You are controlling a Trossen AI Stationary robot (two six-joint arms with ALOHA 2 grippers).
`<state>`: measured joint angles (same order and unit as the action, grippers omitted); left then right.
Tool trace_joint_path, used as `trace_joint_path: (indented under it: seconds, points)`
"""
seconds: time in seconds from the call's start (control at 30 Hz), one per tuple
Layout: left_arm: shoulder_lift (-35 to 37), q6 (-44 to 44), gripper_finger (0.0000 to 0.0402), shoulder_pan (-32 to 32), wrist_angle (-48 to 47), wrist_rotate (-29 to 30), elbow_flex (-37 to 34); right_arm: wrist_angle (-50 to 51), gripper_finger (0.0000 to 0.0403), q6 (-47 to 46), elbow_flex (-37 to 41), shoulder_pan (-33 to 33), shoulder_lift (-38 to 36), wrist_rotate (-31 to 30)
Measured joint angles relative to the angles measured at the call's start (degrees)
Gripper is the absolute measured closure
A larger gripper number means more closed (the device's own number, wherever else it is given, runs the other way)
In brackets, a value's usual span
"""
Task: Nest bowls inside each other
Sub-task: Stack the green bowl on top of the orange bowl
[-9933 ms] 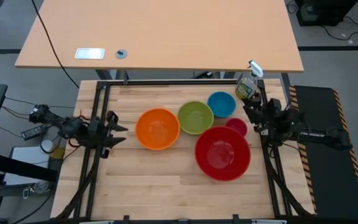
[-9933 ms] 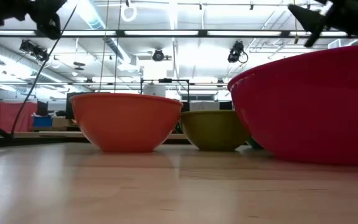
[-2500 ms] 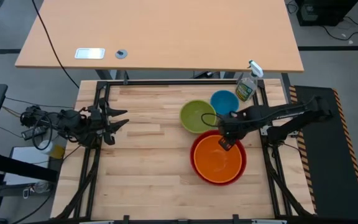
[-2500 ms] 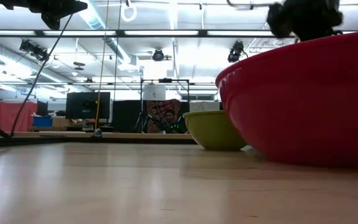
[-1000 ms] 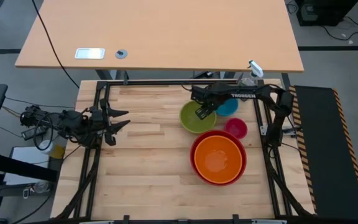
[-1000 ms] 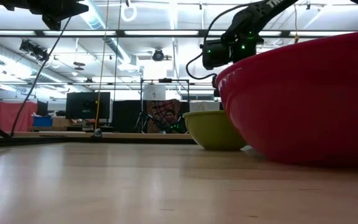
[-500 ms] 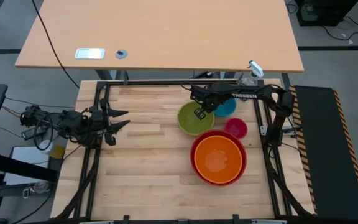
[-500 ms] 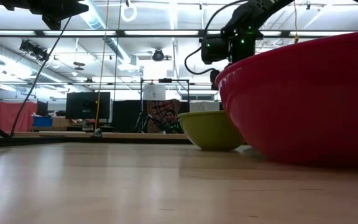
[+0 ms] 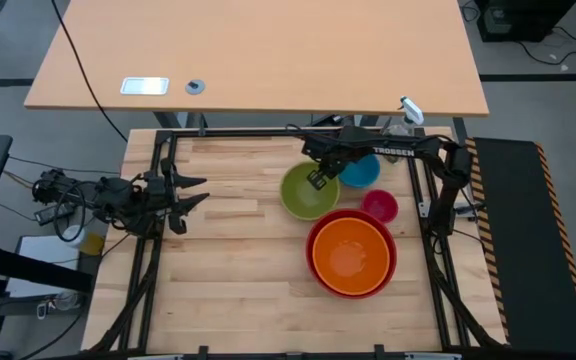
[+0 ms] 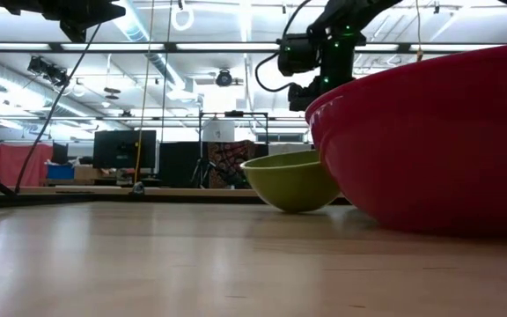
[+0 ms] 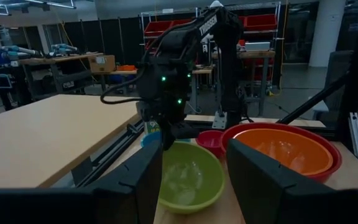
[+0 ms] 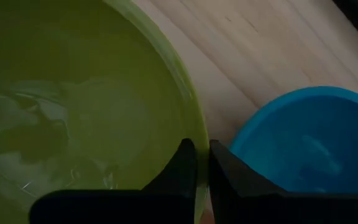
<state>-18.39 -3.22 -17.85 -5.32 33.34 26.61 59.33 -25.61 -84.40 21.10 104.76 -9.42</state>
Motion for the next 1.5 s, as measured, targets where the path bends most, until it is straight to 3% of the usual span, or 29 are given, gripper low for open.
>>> trace_joint_path:
  seconds: [0.4, 0.63, 0.93, 1.2, 1.5]
  points:
    - [0.02, -0.63, 0.0221, 0.00, 0.96, 0.00, 0.00, -10.51, 0.0381, 5.26, -0.03, -3.73, -0.77, 11.61]
    - [0.02, -0.59, 0.0221, 0.00, 1.16, 0.00, 0.00, -15.07, 0.0361, 4.57, -0.03, -7.24, -0.76, 11.62]
    - [0.02, -0.61, 0.0221, 0.00, 1.27, 0.00, 0.00, -17.67, 0.0383, 1.09, -0.85, -12.10, 0.69, 10.19]
    - [0.02, -1.73, 0.0221, 0.02, 1.73, 0.00, 0.00, -11.66, 0.0383, 1.82, -9.36, -15.47, 0.65, 10.61]
    - [0.02, -0.99, 0.0221, 0.00, 0.80, 0.00, 0.00, 7.83, 0.0383, 2.64, -25.49, -21.07, 0.58, 10.67]
